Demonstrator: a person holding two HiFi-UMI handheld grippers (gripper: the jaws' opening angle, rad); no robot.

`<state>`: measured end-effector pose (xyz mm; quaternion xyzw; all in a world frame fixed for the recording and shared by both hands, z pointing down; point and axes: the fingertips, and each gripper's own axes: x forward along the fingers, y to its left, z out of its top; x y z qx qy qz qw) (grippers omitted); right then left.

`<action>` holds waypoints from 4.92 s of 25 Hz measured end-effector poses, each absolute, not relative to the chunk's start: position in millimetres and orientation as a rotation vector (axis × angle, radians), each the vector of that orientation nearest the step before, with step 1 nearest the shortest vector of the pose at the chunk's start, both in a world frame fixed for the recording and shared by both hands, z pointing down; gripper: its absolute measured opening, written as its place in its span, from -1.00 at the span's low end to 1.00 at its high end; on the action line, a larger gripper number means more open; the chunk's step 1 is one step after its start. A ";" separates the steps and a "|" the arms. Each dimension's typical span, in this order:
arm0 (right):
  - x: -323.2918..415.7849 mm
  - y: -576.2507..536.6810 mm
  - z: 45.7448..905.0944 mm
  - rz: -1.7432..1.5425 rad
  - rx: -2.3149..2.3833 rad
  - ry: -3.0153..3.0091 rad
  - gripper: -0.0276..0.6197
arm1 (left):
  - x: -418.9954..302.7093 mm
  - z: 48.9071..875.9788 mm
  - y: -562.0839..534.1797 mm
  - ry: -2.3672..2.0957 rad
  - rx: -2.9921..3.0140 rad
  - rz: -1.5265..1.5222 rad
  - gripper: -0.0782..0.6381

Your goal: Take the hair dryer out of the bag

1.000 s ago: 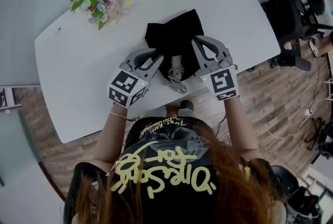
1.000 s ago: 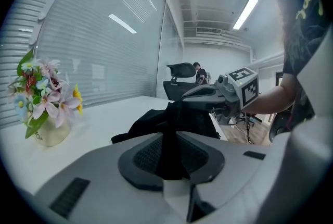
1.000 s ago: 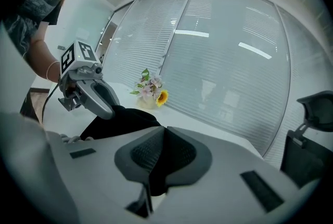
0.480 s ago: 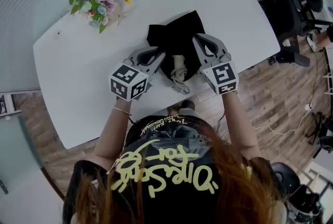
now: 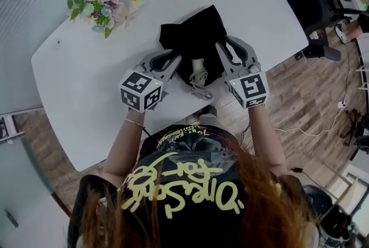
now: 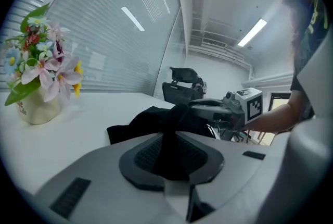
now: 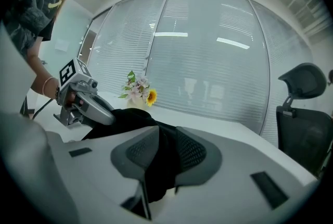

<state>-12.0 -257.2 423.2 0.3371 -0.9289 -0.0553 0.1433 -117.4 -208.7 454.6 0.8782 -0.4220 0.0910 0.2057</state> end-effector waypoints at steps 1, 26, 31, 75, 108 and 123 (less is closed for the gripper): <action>-11.5 -254.8 422.7 -0.161 0.963 -2.679 -0.66 | -117.7 454.7 -208.8 -1.176 2.447 0.252 -0.61; -29.5 -179.9 414.3 0.178 0.942 -2.678 -0.64 | -114.6 449.7 -208.4 -1.187 2.461 0.241 -0.61; -43.0 -172.6 435.3 0.354 0.907 -2.629 -0.24 | -114.3 449.1 -207.4 -1.174 2.468 0.222 -0.61; -70.5 -188.4 490.1 0.687 0.981 -2.336 0.01 | -113.5 440.9 -193.8 -1.000 2.534 0.046 -0.63; -20.5 -201.8 469.6 0.906 0.526 -2.385 -0.16 | -81.4 444.1 -211.0 -1.228 2.410 0.128 -0.66; 8.5 -195.2 469.2 0.814 0.329 -2.423 -0.16 | -94.4 433.6 -214.7 -1.482 2.300 0.173 -0.59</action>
